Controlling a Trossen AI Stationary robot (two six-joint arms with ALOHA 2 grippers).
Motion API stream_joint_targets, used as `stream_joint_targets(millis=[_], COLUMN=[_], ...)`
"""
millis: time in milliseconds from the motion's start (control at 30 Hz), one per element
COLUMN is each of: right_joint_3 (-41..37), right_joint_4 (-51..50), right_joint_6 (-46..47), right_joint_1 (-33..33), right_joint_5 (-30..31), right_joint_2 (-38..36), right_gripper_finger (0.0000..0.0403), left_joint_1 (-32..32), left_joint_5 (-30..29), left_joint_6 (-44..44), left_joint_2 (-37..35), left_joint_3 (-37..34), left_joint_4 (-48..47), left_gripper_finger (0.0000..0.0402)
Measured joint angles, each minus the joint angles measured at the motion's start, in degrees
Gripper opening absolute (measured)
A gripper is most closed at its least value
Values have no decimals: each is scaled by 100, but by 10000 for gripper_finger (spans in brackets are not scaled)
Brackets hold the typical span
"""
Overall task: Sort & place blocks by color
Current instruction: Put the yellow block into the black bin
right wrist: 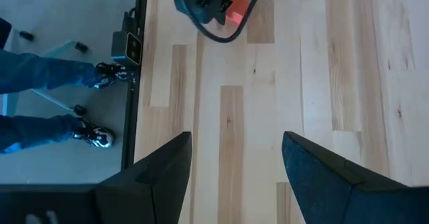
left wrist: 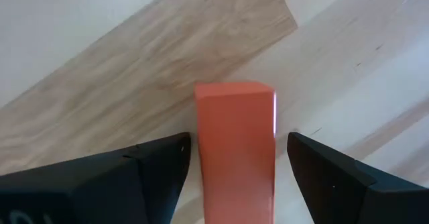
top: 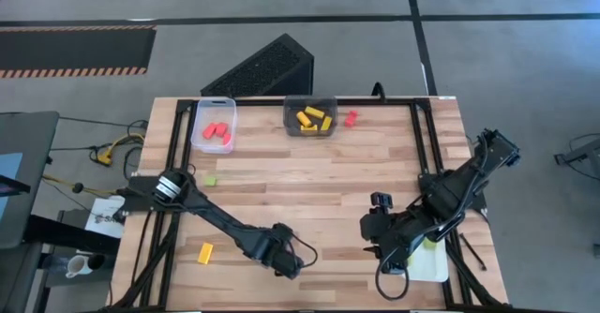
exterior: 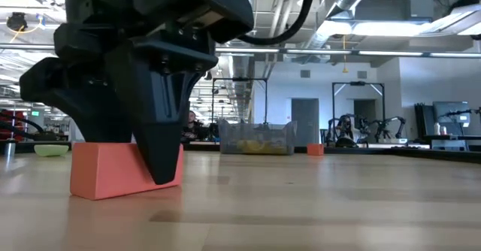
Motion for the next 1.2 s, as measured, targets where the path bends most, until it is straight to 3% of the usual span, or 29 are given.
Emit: stream_joint_targets(millis=[167,367,600,1000,1200], right_joint_3=[0,0,0,1,2], right_joint_4=[9,83,206,928,1328], right_joint_6=[3,21,202,269,282], right_joint_1=[-3,-9,-9,-202,-570], right_joint_5=[4,19,36,229,229], right_joint_2=[0,0,0,0,0], right_gripper_finger=[255,255,255,255,255], left_joint_1=[-2,40,143,934,1598], left_joint_5=[40,227,-77,-1650,-2389], left_joint_6=[230,832,1423,2335,3154], left_joint_2=[39,5,-580,-2315,-3319], left_joint_3=[133,173,169,166,-184], left_joint_4=[-287,-424,-951,-3533,-4190], left_gripper_finger=[209,93,93,93,93])
